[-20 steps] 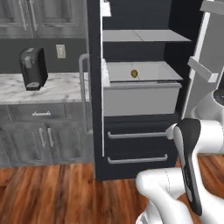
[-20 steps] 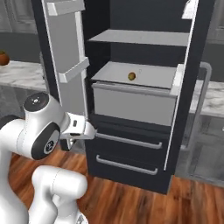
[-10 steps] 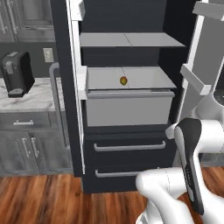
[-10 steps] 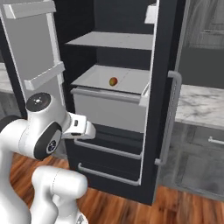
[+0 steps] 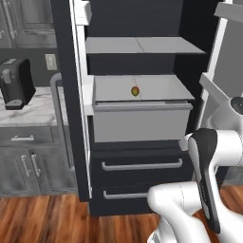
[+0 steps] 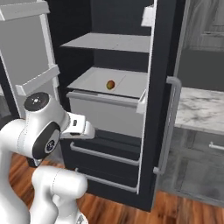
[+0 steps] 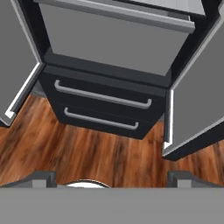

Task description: Place the cold items (peach and mango) from the fridge in one tupperware on the dining counter. Place the warm items (hot dog and kebab skewer) in the stove area in another tupperware.

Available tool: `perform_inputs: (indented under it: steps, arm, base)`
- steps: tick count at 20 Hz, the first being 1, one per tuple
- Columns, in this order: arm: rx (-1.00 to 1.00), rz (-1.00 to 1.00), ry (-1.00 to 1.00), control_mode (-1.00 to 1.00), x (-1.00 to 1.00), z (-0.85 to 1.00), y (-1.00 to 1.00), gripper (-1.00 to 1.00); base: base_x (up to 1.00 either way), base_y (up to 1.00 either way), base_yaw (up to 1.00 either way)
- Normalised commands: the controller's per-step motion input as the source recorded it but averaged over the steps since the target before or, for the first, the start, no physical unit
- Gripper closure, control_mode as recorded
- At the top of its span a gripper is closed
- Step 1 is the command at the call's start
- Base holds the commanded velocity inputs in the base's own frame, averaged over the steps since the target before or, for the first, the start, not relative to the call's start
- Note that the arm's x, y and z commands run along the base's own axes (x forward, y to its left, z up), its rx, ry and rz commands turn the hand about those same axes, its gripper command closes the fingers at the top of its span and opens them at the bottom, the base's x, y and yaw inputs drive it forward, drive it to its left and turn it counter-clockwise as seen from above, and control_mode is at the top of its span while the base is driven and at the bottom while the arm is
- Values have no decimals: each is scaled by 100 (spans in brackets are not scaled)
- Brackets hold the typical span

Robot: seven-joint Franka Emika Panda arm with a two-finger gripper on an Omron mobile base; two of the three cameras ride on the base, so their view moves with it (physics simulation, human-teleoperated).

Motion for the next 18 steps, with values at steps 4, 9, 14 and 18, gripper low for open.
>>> perform_inputs:
  steps: [4, 9, 14, 18]
  arm:
    - [0, 0, 0, 100, 0, 0, 0, -100]
    - [0, 0, 0, 100, 0, 0, 0, -100]
    - [0, 0, 0, 100, 0, 0, 0, -100]
    - [0, 0, 0, 100, 0, 0, 0, -100]
  base:
    - [58, 22, -5]
    - [47, 26, -6]
    - [45, 40, -9]
    - [53, 25, -9]
